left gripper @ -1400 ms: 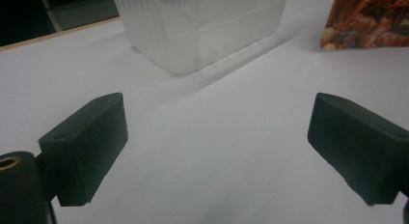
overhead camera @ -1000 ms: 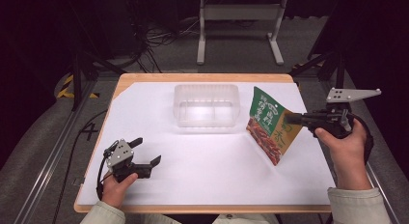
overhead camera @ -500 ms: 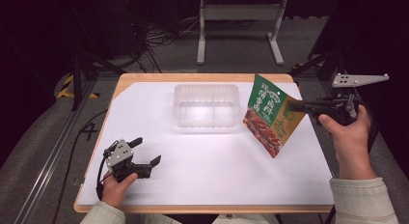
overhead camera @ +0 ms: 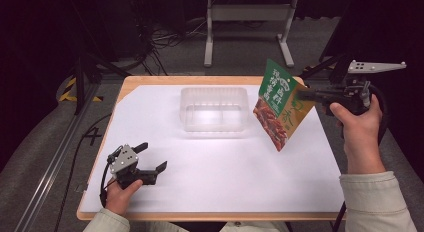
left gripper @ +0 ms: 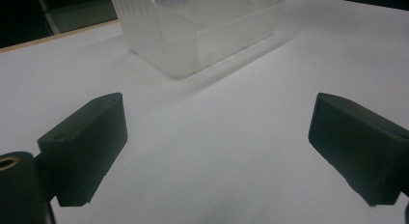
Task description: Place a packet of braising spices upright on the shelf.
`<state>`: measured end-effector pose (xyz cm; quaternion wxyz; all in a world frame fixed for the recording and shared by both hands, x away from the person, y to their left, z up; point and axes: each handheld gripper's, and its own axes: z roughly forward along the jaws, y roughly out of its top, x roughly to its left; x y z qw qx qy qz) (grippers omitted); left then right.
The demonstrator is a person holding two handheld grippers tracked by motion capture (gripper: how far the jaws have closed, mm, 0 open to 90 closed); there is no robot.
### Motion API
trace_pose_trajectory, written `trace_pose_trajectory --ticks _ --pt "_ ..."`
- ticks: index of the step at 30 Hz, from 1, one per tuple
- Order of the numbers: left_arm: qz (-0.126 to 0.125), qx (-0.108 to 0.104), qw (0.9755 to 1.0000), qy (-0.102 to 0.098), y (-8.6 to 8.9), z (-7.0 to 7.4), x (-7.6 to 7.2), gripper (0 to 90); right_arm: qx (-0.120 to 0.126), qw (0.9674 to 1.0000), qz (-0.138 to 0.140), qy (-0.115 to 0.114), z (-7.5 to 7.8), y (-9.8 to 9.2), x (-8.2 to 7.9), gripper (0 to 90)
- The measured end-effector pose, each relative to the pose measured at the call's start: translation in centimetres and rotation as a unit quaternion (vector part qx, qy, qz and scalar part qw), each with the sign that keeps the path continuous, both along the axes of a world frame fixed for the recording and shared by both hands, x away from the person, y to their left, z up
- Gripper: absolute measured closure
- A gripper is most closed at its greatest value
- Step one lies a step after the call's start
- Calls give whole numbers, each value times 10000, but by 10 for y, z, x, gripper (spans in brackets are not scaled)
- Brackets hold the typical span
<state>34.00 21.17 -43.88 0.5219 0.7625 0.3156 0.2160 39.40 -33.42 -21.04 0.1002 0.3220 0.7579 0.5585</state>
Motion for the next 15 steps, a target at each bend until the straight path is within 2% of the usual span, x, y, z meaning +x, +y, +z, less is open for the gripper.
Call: trace_pose_trajectory --ticks 15 --pt "109 4 9999 -17 7 0 -7 72 78 9997 190 -142 21 31 29 900"
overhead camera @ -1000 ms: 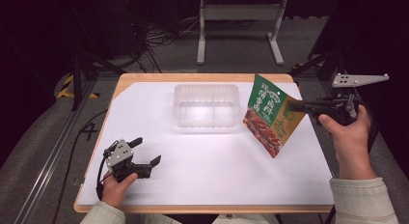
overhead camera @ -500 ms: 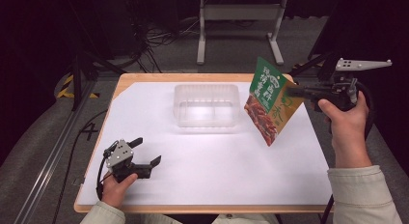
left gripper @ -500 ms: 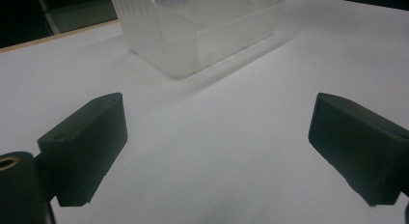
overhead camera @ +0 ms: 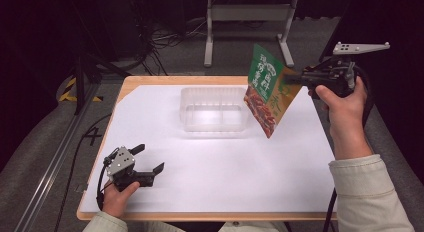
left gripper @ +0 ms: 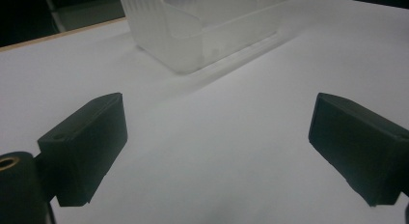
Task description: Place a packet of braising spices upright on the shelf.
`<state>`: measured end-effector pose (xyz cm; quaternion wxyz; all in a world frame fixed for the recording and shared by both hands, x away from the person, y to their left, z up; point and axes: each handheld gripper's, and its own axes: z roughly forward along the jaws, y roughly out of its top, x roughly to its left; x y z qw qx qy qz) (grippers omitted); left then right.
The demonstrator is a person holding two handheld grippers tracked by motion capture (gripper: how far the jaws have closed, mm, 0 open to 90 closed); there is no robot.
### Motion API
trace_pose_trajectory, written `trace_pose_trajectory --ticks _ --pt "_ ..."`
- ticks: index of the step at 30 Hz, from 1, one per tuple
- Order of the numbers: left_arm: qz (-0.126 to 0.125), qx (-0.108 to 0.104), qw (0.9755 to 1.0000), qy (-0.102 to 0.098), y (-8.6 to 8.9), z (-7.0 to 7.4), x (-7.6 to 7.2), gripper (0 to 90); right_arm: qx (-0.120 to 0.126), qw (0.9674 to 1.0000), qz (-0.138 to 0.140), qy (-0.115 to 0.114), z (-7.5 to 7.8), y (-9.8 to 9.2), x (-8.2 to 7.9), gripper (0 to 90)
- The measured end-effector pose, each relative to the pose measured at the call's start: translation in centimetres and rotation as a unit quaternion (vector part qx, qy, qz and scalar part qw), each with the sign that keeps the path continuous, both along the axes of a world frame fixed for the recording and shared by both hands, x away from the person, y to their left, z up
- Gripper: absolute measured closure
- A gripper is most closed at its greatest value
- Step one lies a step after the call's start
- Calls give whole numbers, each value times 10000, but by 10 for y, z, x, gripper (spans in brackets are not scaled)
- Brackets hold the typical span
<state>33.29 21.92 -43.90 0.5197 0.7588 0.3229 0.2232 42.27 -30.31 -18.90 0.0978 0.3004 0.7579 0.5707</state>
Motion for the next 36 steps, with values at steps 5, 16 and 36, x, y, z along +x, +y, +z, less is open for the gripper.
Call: trace_pose_trajectory --ticks 5,16,36 --pt "60 8 10000 10 4 0 -4 72 -8 10000 81 18 3 14 12 900" --pt "173 -55 9998 -15 13 -1 -13 68 33 9998 206 14 5 45 37 900" --pt "142 -55 9999 -57 13 0 -14 67 76 9994 324 -133 7 96 70 900"
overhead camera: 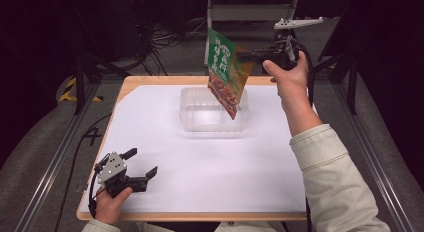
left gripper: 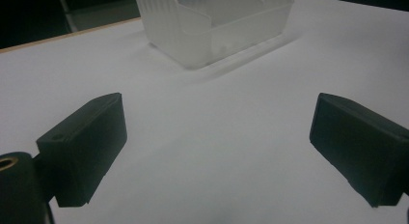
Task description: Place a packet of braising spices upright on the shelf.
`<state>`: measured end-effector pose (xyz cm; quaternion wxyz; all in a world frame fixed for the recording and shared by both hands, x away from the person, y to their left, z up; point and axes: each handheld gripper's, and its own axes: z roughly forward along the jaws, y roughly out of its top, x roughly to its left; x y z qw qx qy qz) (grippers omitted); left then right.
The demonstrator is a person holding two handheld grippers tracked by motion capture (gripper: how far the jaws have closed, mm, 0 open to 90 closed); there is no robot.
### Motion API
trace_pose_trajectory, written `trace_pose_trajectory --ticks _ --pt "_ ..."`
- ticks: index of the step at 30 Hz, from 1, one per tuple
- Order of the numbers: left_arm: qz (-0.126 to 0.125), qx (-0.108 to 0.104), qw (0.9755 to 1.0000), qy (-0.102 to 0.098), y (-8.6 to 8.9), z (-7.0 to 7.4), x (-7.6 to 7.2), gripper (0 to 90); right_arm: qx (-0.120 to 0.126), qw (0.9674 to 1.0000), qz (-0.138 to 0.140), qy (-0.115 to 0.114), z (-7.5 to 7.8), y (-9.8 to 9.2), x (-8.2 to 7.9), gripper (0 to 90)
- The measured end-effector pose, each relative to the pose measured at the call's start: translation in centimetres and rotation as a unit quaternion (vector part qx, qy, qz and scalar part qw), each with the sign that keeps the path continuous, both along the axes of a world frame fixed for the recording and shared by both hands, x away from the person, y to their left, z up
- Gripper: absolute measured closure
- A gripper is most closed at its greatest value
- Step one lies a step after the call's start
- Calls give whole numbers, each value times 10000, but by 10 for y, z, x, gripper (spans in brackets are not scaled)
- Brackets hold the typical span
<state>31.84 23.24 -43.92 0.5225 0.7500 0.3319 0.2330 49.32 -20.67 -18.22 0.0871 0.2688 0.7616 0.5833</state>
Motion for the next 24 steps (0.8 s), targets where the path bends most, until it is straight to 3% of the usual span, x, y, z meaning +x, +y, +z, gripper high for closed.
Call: trace_pose_trajectory --ticks 15,24 --pt "-88 -4 10000 -5 -3 1 4 68 53 9997 107 -196 -11 32 16 900" --pt "-103 -4 9999 -24 -4 1 5 68 -16 9999 96 -131 -20 41 25 900"
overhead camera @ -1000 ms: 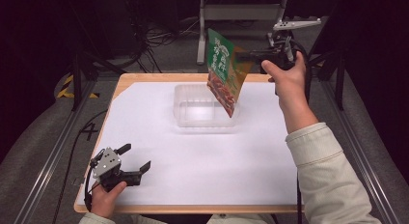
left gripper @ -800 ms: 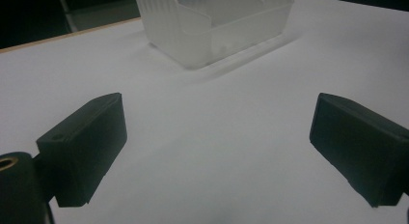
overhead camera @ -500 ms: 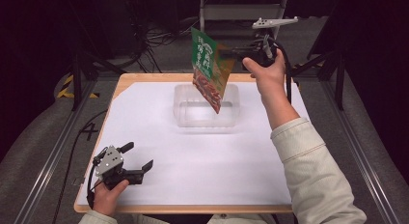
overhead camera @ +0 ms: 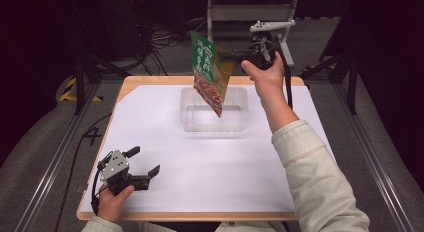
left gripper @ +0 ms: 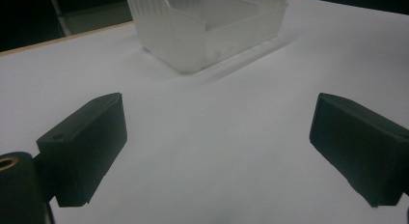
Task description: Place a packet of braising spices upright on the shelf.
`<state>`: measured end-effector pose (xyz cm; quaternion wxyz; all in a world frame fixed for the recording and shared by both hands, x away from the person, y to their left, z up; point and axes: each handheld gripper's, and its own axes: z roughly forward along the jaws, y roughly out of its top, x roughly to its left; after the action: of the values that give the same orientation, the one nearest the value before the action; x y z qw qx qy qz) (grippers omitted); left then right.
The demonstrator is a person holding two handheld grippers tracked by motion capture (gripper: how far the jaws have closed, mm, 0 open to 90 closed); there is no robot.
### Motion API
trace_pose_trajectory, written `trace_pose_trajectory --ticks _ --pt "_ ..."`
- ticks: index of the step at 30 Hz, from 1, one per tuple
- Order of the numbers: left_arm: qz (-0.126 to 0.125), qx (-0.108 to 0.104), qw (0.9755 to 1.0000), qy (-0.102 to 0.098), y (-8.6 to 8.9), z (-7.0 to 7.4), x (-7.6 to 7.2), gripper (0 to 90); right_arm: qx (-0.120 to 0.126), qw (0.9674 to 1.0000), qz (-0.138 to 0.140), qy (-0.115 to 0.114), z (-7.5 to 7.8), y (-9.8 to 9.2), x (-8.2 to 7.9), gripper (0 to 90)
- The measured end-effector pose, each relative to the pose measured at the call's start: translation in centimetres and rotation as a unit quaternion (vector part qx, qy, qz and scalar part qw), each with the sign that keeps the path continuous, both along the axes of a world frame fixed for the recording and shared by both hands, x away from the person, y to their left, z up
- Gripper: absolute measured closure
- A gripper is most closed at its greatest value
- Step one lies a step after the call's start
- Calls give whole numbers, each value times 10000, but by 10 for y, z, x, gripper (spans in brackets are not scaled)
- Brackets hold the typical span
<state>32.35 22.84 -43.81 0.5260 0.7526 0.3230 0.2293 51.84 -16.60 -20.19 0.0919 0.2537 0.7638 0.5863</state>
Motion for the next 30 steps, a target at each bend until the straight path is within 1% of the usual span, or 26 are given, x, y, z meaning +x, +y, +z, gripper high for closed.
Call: trace_pose_trajectory --ticks 4,6,17,30 --pt "-1 -2 10000 4 0 0 0 68 -128 9999 -22 -59 -5 5 2 900" --pt "20 19 10000 18 0 0 0 68 -154 9999 -36 -50 -8 6 3 900" --pt "27 45 10000 34 -1 -1 0 69 -166 9998 -71 92 -21 11 10 900" --pt "21 43 10000 27 -1 0 0 69 -191 9996 -163 162 -34 15 14 900"
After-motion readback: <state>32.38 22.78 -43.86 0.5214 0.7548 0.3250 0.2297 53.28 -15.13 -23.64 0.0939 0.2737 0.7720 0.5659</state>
